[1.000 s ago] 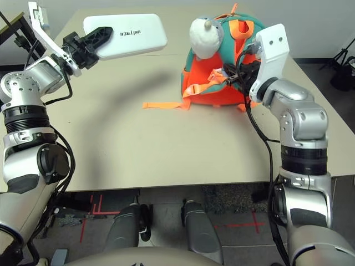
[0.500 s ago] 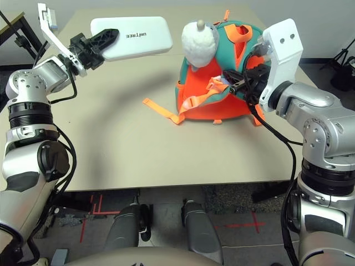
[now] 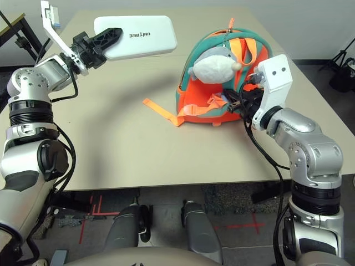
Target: Put the pencil case into the backpack and zip it.
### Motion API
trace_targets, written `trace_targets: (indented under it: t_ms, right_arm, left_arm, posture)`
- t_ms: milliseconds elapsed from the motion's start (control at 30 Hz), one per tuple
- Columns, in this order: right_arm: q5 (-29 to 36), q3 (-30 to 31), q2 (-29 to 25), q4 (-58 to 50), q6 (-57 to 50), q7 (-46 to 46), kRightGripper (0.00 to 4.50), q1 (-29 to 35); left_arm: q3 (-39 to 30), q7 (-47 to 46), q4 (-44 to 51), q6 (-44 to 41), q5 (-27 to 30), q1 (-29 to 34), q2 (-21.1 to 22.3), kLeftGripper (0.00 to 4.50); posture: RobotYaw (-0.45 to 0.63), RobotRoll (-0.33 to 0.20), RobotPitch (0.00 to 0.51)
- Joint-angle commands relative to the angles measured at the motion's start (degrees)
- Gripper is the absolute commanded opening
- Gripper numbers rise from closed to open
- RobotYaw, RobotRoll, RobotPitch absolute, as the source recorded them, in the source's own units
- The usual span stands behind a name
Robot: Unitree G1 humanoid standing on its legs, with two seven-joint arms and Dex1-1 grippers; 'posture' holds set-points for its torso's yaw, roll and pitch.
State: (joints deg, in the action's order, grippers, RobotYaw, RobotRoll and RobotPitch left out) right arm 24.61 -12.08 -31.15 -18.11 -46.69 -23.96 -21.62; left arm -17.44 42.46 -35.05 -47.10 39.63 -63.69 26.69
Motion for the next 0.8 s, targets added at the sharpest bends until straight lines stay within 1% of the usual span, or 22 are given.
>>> trace_targets:
  t_ms: [33,167,367,633,800]
  right_arm:
    - [-1.02,1.13,-0.05,2.72,0.7,-0.45,0.26,1.83]
    - [-1.25,1.47,-0.11,3.63,1.62,-0.81,0.26,2.68]
    - [-1.15,2.02,0.27,3.4,2.0,-0.67,0.26,3.87]
    - [-1.14,2.05,0.21,3.46,2.02,-0.46,0.26,3.9]
    - [-1.26,2.14,0.25,3.49,2.08,-0.3,0.26,3.84]
  left_arm:
    - [2.2,7.52,0.53,4.1,-1.59,-3.06,1.79,1.29]
    - [4.69,14.17,-2.59,7.94,-4.05,-5.96,2.92,1.29]
    - [7.78,19.91,-9.2,12.31,-8.19,-9.82,2.21,1.29]
    - [8.56,23.47,-17.52,16.77,-12.04,-13.05,-0.46,1.29]
    - [8.67,25.57,-19.93,17.42,-13.58,-14.06,-1.33,1.29]
  posture:
    - [-0.22,0.0,0.098]
    - [-0.22,0.0,0.095]
    - [-0.22,0.0,0.092]
    - [-0.24,0.0,0.092]
    - [-0.25,0.0,0.091]
